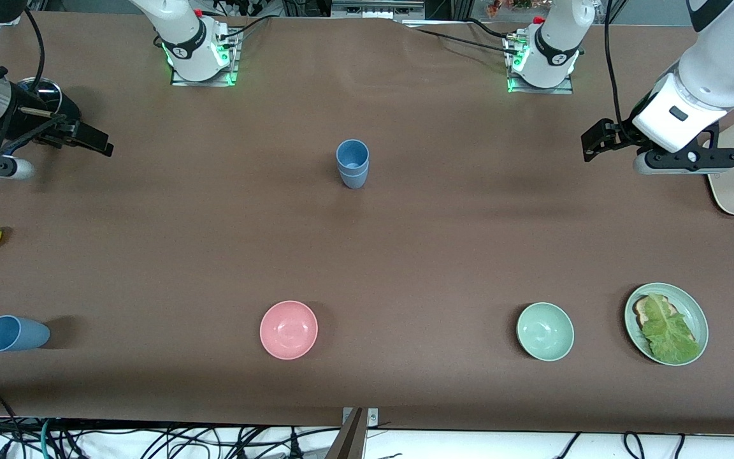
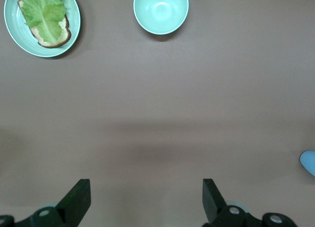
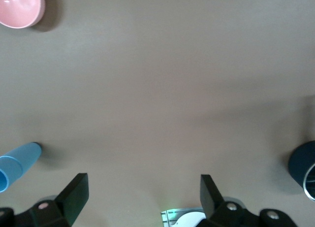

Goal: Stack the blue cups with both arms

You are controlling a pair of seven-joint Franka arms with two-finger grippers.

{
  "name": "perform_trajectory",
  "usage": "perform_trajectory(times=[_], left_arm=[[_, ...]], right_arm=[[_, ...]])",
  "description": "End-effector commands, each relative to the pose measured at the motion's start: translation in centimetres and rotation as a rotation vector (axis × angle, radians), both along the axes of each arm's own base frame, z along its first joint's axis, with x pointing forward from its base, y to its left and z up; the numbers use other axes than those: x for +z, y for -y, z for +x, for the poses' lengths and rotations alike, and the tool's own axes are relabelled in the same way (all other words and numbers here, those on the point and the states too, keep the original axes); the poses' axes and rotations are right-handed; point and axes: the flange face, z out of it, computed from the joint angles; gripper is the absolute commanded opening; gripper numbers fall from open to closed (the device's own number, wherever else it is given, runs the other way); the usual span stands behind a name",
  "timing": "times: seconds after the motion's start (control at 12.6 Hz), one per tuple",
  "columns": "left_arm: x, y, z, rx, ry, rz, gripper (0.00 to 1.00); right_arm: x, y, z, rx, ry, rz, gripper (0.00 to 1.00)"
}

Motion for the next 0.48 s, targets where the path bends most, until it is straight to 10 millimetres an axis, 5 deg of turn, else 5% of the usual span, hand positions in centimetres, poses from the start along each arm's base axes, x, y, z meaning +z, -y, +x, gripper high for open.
perform_trajectory(times=[0.0,0.4], left_arm=[[0.6,0.0,0.2,-0.023,-0.007,-0.011,1.0],[0.6,0.0,0.2,-0.021,-0.007,-0.011,1.0]], right_arm=[[0.3,0.5,-0.4,0.046,0.005,-0.018,1.0],[0.8,1.4,-0.3,0.063,-0.007,-0.01,1.0]])
